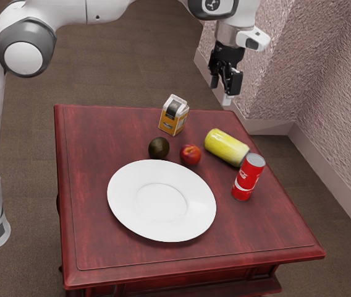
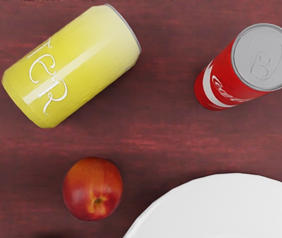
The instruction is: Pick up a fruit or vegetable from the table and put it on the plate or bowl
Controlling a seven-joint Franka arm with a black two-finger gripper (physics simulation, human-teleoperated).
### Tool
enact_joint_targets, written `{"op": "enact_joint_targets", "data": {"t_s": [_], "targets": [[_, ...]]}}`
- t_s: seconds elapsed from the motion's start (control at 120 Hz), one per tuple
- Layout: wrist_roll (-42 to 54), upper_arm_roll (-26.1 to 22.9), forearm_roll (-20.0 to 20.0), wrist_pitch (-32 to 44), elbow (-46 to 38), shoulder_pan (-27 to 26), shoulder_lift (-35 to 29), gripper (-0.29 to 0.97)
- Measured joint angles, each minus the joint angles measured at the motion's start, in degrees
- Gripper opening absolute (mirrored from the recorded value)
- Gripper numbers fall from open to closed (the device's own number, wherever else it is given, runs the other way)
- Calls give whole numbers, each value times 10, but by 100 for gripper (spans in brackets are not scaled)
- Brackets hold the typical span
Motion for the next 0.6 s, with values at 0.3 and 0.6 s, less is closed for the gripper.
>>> {"op": "enact_joint_targets", "data": {"t_s": [0.3,0.6], "targets": [[12,1,-1,2,0,1,0,68],[18,5,9,2,-1,20,40,68]]}}
